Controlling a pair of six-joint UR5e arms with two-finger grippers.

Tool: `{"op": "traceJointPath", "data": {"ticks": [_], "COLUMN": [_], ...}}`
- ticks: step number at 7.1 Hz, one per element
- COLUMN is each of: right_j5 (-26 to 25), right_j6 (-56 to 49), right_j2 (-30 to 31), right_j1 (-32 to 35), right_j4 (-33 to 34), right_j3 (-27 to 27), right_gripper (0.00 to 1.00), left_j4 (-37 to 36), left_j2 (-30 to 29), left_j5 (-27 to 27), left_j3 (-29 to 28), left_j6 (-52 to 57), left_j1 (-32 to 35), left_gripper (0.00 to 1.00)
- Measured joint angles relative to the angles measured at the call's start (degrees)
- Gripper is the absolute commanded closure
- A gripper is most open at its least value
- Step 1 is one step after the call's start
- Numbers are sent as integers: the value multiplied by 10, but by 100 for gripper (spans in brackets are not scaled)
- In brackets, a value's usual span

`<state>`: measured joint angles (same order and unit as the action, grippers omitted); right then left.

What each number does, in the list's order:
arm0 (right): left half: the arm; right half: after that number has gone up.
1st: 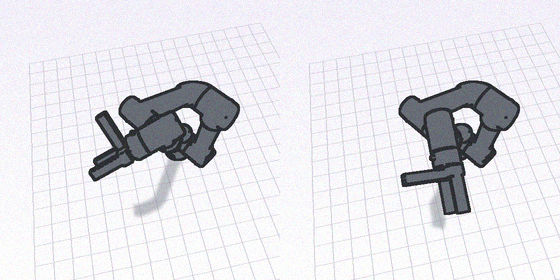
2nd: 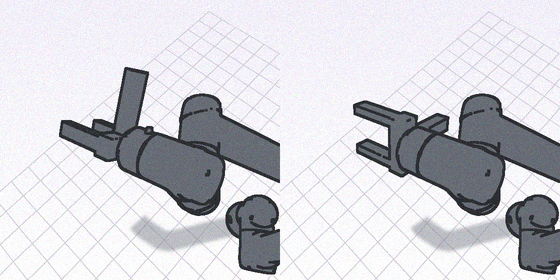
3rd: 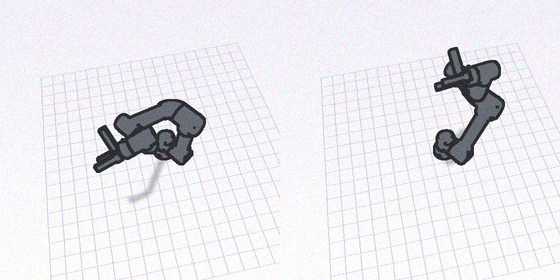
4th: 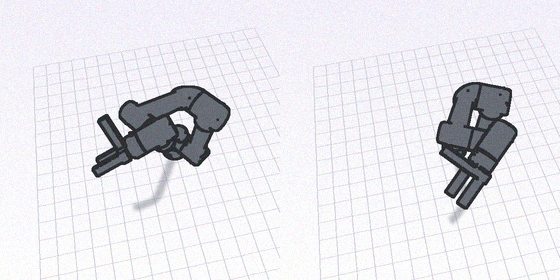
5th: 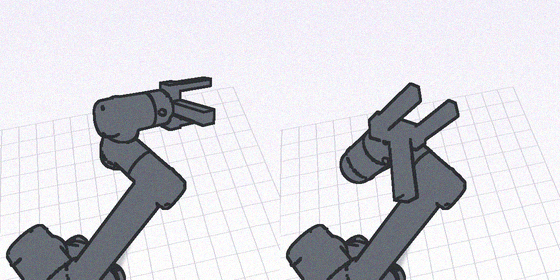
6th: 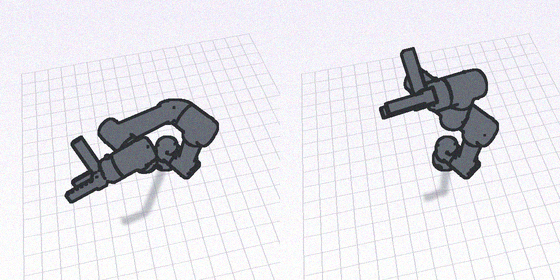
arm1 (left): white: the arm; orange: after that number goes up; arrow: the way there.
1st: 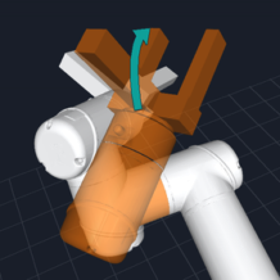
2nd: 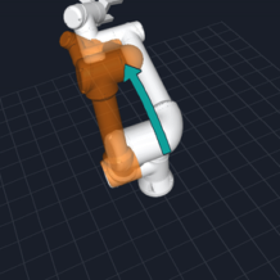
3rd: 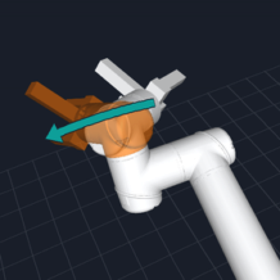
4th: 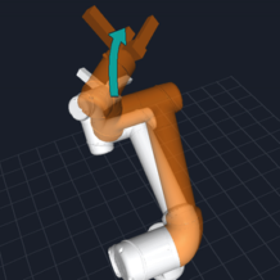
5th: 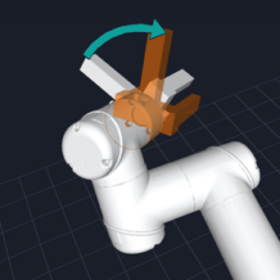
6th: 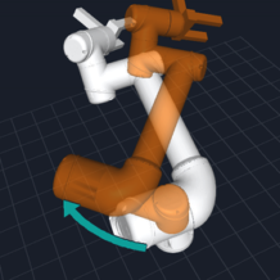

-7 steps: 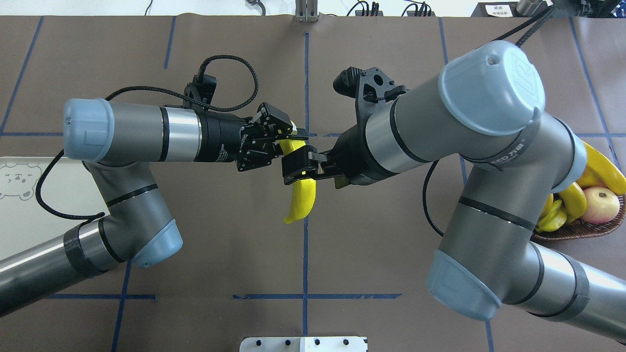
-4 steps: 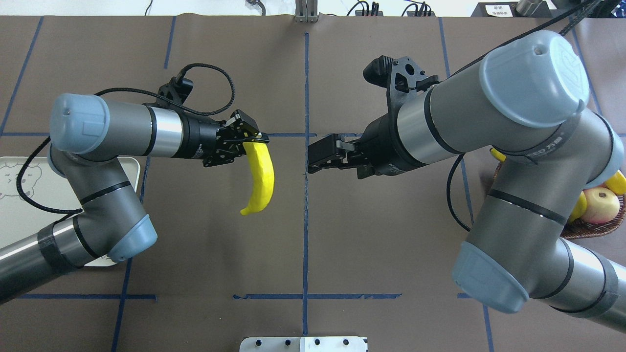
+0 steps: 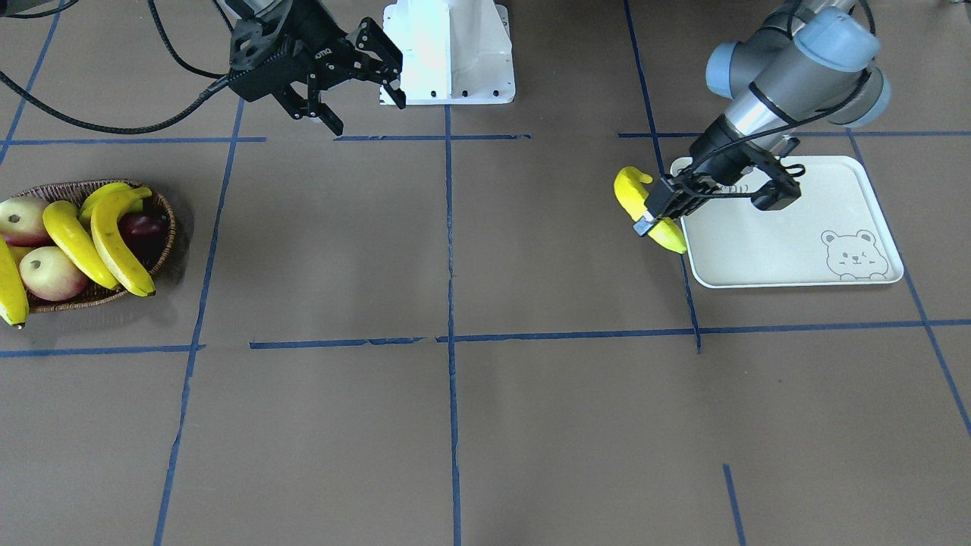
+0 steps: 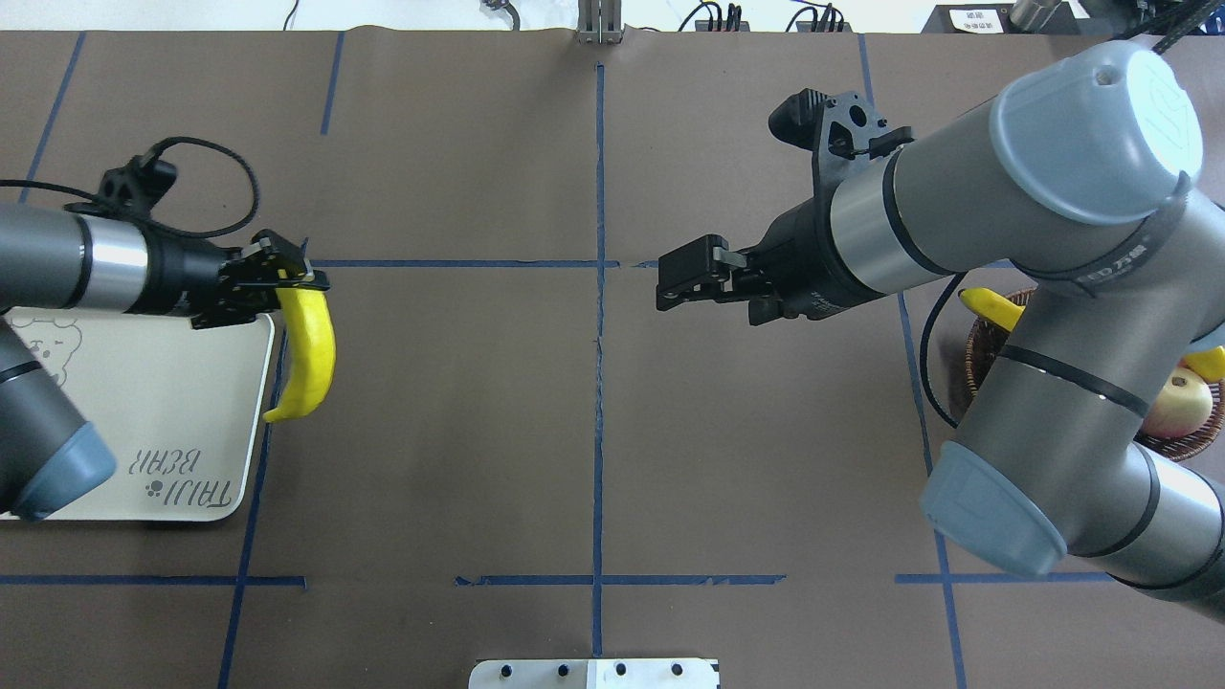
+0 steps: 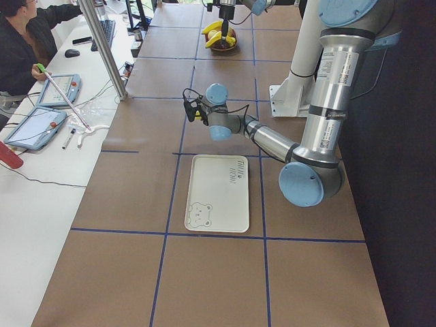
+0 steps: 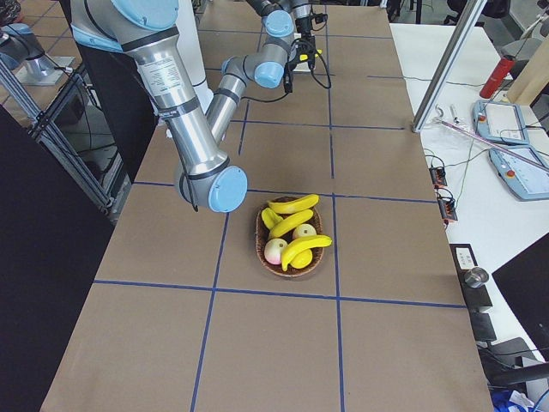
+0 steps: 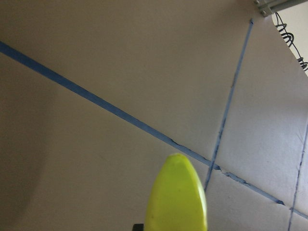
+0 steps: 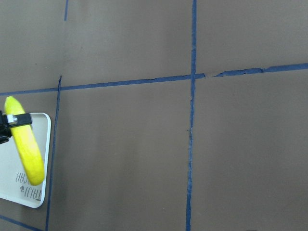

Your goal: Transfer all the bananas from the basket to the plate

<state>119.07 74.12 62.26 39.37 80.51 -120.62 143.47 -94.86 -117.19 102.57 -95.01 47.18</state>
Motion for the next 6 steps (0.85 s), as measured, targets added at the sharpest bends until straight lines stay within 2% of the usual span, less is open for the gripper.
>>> {"op": "traceJointPath", "data": {"ticks": [3,4,6], "right_j5": [-4,-4,-3], "right_j6": [-1,-1,-1], "right_j2": [9,9,8], "right_j1": [9,12,17], "right_j4": [0,0,-1], "right_j3": [5,5,7], "right_gripper": [0,0,0], "left_j4": [-2,-4,-8], "left_j2": [149,181,204], "left_j5": [0,3,6], "left_j3": [3,-1,-21], "left_j6": [153,189,226], "left_j1": [43,49,60], "left_gripper": [100,100,100]}}
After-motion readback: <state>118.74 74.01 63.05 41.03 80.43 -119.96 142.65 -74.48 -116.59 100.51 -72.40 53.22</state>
